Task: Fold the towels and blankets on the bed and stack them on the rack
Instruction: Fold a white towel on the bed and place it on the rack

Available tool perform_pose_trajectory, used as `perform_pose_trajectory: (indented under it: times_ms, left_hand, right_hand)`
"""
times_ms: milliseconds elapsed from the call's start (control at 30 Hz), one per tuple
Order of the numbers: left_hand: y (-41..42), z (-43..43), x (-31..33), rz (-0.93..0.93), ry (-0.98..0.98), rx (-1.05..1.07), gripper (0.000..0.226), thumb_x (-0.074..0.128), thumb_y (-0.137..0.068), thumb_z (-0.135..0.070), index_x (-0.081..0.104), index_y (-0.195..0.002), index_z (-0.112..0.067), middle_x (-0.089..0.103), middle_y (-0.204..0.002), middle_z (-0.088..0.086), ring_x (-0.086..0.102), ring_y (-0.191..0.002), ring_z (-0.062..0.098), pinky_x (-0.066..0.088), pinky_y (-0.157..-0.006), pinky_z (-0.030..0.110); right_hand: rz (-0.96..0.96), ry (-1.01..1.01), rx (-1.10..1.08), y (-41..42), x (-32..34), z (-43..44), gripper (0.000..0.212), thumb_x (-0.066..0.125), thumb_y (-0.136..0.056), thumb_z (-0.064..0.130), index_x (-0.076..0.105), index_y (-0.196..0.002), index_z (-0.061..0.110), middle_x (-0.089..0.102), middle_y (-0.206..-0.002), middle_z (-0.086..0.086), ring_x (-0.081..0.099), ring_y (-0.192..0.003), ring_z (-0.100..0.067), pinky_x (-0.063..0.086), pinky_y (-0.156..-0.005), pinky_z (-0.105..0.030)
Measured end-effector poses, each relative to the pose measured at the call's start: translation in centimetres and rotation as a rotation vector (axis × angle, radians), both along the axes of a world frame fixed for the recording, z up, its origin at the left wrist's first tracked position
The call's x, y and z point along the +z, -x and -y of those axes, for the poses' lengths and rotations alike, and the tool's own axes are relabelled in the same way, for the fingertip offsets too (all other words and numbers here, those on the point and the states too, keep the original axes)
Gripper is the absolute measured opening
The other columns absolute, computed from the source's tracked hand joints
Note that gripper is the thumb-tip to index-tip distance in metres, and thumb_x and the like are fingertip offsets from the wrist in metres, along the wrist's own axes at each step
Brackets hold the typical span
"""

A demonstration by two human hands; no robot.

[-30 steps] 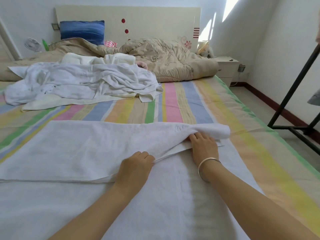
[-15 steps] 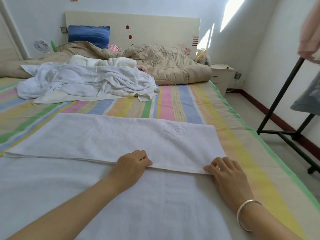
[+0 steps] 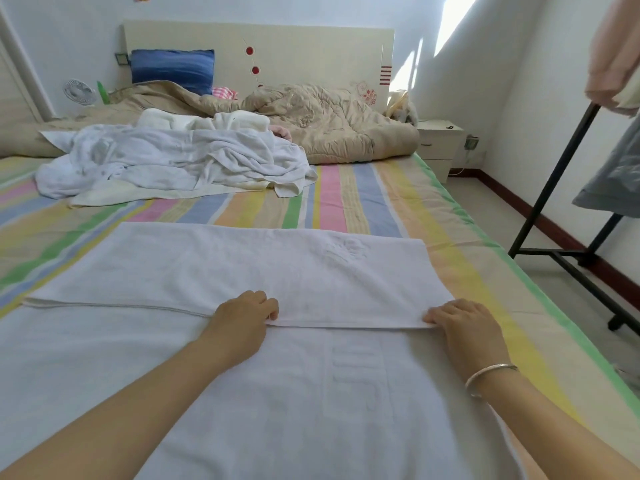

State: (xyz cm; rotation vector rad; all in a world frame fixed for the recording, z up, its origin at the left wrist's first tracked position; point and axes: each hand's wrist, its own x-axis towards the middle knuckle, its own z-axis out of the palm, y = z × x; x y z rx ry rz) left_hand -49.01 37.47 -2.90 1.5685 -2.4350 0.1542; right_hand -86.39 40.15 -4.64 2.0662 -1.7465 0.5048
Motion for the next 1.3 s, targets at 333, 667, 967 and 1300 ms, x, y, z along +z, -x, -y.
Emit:
perform_pose_trajectory:
  times_ms: [333,667,967,1300]
  left_hand:
    - [-2.0,-2.7,-1.5,-0.138,-0.194,0.124,0.091,-0.001,-0.078,-0.068,0.033,-0.151,-0.025,0.03,-0.157,-0.005,0.023,-0.146,0.012,0.015,-0.119,0.03]
    - [-12.2,-4.9,-1.8,-0.102,-0.121,0.401,0.097,-0.022,-0.076,-0.07,0.012,-0.156,-0.026,0.003,-0.163,-0.005,-0.005,-0.149,0.006,-0.006,-0.121,0.035]
    - [-27.9,-9.0,-2.4,0.015,-0.41,0.716,0.121,-0.015,-0.049,-0.096,-0.016,-0.153,-0.033,-0.025,-0.159,-0.009,-0.022,-0.146,0.006,-0.012,-0.12,0.039]
    - [-33.2,-9.9,-1.9,-0.502,-0.25,0.524,0.063,0.053,-0.076,-0.066,0.055,-0.13,-0.033,0.048,-0.143,-0.011,0.044,-0.134,0.013,0.031,-0.11,0.025]
  right_hand:
    - [0.195,-0.333,-0.026,-11.1,1.1,1.5,0.053,0.028,-0.094,0.034,0.049,-0.139,0.018,0.041,-0.149,-0.011,0.036,-0.139,-0.033,0.028,-0.113,-0.047]
    - [0.199,-0.569,0.196,-30.5,1.3,0.6,0.099,-0.018,-0.065,0.064,0.011,-0.153,0.03,-0.003,-0.162,0.0,-0.01,-0.148,-0.021,-0.008,-0.118,-0.043]
    - [0.061,-0.641,0.365,-45.1,0.2,4.8,0.062,0.018,-0.1,0.053,0.006,-0.154,0.026,-0.006,-0.162,-0.003,-0.011,-0.148,-0.023,-0.009,-0.118,-0.049]
    - [0.397,-0.669,0.646,-49.1,1.5,-1.3,0.05,0.042,-0.101,0.029,0.031,-0.149,0.023,0.033,-0.154,0.005,0.026,-0.143,-0.012,0.017,-0.114,-0.023]
